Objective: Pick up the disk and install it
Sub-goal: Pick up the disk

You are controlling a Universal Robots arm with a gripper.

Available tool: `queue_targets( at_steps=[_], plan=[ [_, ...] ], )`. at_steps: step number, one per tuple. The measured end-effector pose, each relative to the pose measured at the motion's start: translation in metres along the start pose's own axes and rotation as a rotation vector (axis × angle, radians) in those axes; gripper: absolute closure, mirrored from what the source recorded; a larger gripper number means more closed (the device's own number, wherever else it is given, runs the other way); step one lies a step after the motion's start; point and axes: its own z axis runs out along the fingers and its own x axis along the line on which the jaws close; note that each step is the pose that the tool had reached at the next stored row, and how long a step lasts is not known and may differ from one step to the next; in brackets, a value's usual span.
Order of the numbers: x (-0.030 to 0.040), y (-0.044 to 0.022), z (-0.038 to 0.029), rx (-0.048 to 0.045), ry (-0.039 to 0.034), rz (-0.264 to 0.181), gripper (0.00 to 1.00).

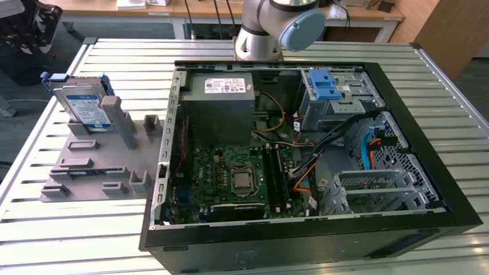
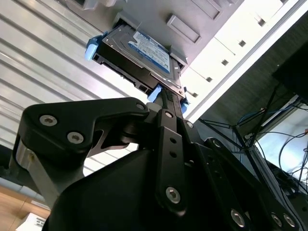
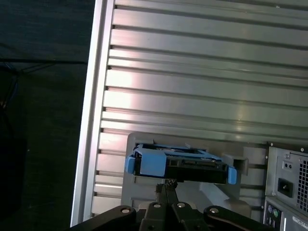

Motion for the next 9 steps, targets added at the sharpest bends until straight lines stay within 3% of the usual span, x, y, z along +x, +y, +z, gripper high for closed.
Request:
queue_targets(
  at_steps=[9],
  plan=[
    [0.0, 0.0, 0.0, -0.0005, 0.001, -0.022, 0.89]
  ],
)
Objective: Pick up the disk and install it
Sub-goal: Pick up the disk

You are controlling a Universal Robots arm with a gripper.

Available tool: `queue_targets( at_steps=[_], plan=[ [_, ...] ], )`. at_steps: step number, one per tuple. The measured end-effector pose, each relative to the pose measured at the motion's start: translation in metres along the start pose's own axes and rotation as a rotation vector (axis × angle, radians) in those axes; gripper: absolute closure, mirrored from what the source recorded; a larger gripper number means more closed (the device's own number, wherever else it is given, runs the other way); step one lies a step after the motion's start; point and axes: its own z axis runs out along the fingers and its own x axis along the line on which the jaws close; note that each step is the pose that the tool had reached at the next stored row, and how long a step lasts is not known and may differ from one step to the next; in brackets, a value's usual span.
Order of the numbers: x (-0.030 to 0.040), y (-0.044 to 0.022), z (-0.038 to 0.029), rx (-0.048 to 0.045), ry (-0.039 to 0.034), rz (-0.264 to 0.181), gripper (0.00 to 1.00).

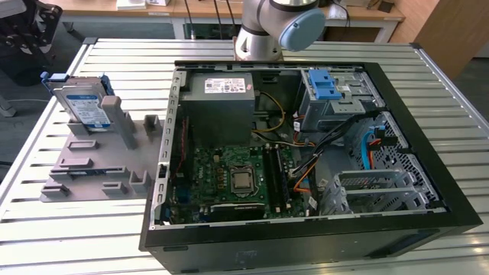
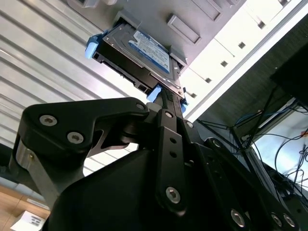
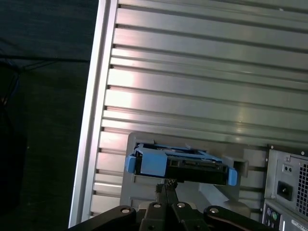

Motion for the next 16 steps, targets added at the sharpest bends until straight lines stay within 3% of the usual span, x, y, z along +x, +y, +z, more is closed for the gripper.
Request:
queue_targets(
  at_steps=[16],
  plan=[
    [0.0, 0.0, 0.0, -0.001, 0.002, -0.044, 0.89]
  ],
)
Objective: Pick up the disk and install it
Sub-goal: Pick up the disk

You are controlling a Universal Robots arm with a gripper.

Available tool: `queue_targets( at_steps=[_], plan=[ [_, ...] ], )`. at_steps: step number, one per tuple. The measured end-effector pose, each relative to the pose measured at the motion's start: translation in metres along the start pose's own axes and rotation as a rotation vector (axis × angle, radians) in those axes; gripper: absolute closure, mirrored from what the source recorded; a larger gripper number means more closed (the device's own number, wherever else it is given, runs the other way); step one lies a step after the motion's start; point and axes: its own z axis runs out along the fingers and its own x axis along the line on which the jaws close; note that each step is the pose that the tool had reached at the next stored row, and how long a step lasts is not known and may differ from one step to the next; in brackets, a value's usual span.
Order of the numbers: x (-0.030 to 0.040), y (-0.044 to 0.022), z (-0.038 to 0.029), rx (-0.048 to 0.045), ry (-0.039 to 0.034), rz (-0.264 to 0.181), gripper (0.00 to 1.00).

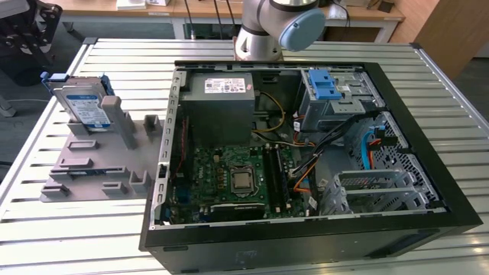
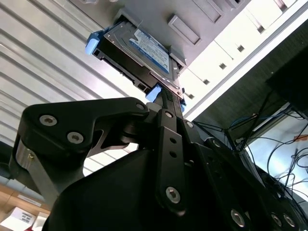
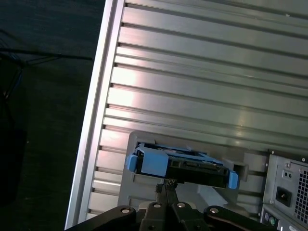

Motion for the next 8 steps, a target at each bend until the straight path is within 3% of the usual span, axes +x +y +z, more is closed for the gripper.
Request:
queue_targets(
  at_steps=[8],
  plan=[
    [0.0, 0.0, 0.0001, -0.0006, 0.001, -0.024, 0.89]
  ],
)
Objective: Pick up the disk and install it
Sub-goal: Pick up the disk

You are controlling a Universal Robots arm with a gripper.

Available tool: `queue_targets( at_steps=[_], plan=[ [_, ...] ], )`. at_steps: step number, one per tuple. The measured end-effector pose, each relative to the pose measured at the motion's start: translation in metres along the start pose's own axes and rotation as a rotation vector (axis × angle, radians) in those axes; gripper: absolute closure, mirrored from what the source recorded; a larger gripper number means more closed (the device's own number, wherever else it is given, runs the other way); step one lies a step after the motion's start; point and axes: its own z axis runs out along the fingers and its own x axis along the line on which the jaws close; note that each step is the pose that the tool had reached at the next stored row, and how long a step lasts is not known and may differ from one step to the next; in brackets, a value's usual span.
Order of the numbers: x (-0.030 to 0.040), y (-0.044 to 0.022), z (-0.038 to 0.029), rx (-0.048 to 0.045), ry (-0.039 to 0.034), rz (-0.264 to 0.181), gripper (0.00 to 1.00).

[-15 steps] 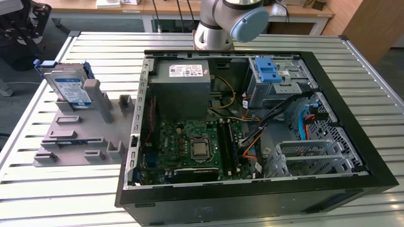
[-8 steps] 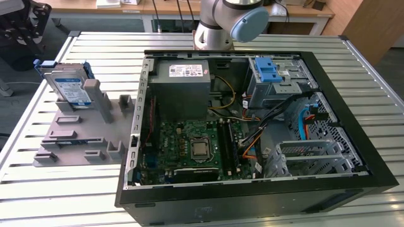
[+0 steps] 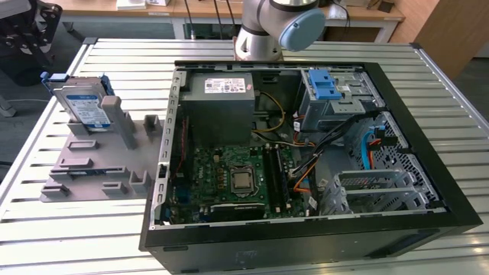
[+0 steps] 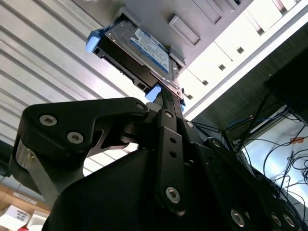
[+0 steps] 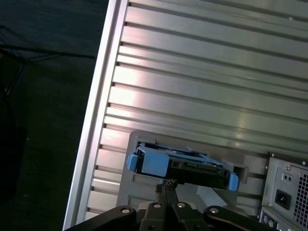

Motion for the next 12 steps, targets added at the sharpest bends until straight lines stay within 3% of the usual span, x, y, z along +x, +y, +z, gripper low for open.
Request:
queue_targets(
  at_steps=[12],
  plan=[
    [0.0, 0.0, 0.0, -0.001, 0.002, -0.044, 0.89]
  ],
)
